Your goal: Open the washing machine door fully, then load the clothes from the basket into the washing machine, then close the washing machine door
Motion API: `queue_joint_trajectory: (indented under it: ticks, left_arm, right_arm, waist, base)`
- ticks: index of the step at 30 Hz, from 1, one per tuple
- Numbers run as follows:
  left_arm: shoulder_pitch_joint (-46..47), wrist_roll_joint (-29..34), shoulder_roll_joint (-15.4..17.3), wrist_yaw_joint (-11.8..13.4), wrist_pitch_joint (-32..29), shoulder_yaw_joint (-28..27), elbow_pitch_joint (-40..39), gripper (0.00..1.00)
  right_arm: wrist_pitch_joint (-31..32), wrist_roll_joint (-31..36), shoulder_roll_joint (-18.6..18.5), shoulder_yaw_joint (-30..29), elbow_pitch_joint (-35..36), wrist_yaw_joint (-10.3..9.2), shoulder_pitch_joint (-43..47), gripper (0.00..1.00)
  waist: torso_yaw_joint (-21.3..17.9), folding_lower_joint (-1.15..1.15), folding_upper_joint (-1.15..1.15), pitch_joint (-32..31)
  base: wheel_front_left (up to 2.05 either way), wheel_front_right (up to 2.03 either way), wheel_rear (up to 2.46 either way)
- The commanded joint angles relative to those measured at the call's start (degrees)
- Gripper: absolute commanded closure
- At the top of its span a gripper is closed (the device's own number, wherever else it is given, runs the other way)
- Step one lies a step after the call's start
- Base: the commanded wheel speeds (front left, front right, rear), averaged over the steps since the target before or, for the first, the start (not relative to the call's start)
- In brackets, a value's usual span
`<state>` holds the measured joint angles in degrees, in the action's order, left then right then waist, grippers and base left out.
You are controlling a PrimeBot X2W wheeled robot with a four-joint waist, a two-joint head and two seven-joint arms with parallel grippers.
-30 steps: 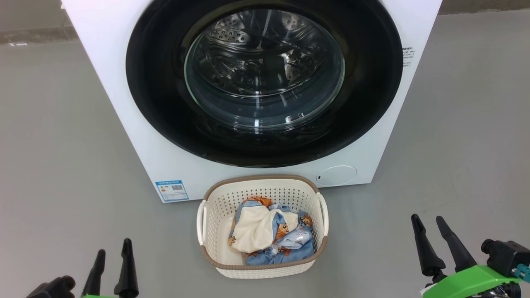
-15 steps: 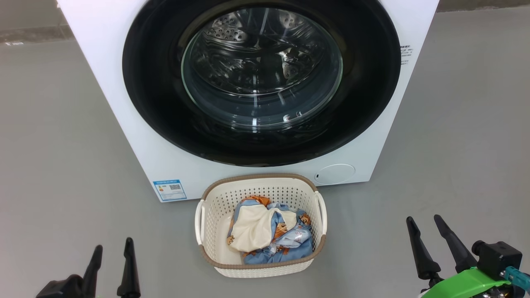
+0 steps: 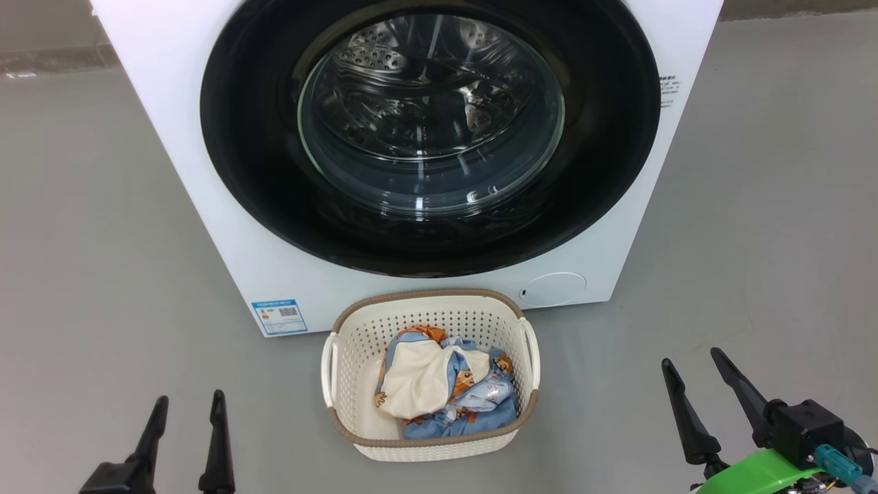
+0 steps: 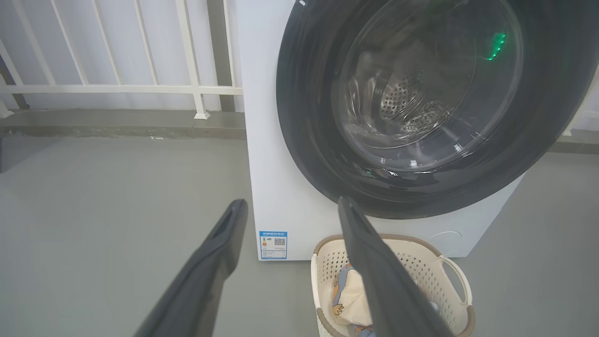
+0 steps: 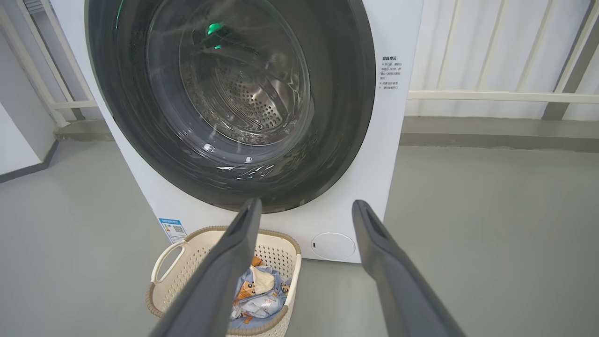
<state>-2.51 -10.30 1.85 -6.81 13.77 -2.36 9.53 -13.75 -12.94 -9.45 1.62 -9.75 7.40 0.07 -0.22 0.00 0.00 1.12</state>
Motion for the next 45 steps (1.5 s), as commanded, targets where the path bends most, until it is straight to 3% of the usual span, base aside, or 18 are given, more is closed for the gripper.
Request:
queue_joint_trajectory:
  ticks: [1,32,45]
  left_arm:
    - [0.7,2.3,1.0,0.2,1.1,-1.9,-2.0,0.00]
    - [0.9,2.5,1.0,0.6,1.2,-1.8,-1.3,0.00]
    - [0.8,2.5,1.0,0.7,1.2,-1.6,-1.5,0.00]
  right_arm:
    - [-1.1,2.4,-1.3,1.7,1.9,0.09,-0.7,0.00]
    - [-1.2,4.1,-0.5,-0.9,1.1,0.09,-0.8,0.00]
    - [-1.2,3.8,-0.5,-0.5,1.0,0.09,-0.7,0.00]
  waist:
    - [0.0,0.00,0.00,0.0]
    - [0.3,0.00,0.00,0.2]
    - [0.0,0.00,0.00,0.2]
  base:
    - [0.00,0.00,0.00]
    - [0.01,0.02,-0.03]
    - [0.81,0.81,-1.62]
